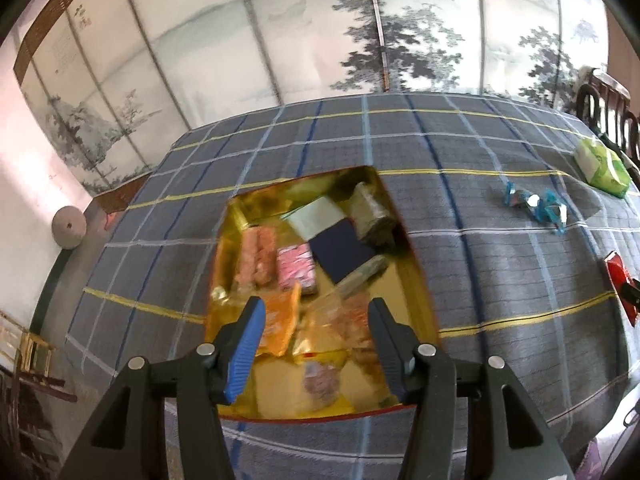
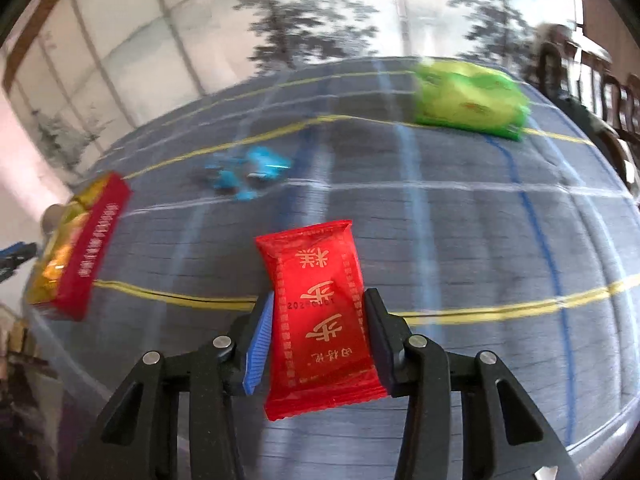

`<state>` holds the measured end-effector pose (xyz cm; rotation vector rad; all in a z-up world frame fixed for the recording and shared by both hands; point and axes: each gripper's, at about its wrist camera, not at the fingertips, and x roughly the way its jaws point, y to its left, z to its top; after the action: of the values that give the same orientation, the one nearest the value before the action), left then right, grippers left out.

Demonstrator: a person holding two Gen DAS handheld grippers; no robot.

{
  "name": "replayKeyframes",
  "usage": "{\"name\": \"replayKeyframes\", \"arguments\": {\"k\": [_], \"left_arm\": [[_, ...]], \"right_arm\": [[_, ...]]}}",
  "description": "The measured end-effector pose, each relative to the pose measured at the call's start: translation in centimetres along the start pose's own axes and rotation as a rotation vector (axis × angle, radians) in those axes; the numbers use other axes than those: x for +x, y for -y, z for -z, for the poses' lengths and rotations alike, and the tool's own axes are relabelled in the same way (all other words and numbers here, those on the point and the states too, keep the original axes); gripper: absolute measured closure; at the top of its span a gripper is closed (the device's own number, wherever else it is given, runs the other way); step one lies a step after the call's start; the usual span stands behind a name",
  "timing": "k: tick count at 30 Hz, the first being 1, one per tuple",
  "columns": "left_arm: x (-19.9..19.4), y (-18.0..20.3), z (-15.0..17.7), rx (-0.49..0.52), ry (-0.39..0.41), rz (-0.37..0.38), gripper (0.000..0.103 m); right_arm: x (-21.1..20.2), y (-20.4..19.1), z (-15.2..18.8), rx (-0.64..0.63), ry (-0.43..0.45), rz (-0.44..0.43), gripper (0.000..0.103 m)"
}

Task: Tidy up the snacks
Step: 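Carry the red packet over the gold tray and release it with the right gripper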

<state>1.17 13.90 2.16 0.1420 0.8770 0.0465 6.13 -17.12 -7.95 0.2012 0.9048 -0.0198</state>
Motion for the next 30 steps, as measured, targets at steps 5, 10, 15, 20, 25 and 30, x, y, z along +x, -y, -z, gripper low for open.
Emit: {"name": "replayKeyframes", "arguments": {"k": [5,10,15,20,25,30], "left_arm": [[0.4,-4.3,0.9,-0.089,-0.021,-0.05,0.048],[1.1,-8.1,2.3,-0.155,-0.064,-0.086,0.048],[0.8,-9.6,3.5,-0.171,-0.074,-0.093,0.048],[0.3,-10.4,4.0,-0.168,-0.058,-0.084,0.048],[0.3,-10.9,4.3,-0.181,-0.06,-0.055,0.048],[0.8,-11.3,4.6,-0.181,-0.066,-0.042,0.048]], "right_arm": [[-2.5,-2.8,-1.3,-0.104,0.028,-0.105,0.062],[-4.5,-5.8,-2.3,-0.2,0.02,-0.268,0.062],[-4.5,-8.8,-1.4,-0.276,-0.025,-0.389,0.062],[-4.2,-10.3,-0.1,-0.357,-0.058,-0.438,0.062],[-3.4,-9.2,0.7,-0.372,-0.109,-0.444,0.062],[-4.9,-11.8,2.4,-0.386,-0.121,-0.427,0.059]]}}
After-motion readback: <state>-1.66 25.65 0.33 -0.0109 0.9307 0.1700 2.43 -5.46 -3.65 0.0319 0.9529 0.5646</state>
